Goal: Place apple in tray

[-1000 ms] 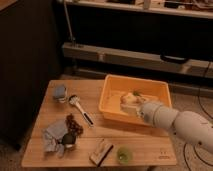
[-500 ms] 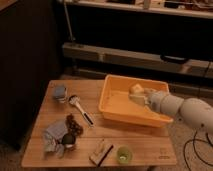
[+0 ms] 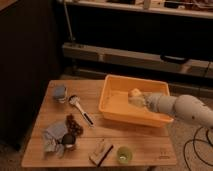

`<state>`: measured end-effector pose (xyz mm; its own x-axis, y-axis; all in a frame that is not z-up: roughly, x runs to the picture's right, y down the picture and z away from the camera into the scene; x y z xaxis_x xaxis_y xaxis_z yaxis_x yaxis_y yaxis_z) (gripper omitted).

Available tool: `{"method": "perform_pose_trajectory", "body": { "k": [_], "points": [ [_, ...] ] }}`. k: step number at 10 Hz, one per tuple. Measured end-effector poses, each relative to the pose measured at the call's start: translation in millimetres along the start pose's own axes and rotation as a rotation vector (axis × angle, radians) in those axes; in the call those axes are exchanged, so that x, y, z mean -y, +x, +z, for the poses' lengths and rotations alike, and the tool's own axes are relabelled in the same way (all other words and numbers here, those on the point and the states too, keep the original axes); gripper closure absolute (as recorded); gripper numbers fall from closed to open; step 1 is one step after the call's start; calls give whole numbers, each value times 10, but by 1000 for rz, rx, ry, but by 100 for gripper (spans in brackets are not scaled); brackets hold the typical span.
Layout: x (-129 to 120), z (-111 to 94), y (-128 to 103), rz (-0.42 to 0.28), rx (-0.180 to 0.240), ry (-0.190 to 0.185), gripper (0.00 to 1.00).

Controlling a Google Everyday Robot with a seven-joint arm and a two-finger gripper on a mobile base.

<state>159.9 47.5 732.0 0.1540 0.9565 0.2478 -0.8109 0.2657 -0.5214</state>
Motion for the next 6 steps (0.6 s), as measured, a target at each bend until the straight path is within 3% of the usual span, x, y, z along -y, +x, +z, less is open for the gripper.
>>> {"method": "perform_pose_trajectory", "body": {
  "k": [3, 6],
  "points": [
    [-40, 439, 170, 1, -110, -35, 98],
    [61, 551, 203, 3, -145, -17, 70]
  ]
}}
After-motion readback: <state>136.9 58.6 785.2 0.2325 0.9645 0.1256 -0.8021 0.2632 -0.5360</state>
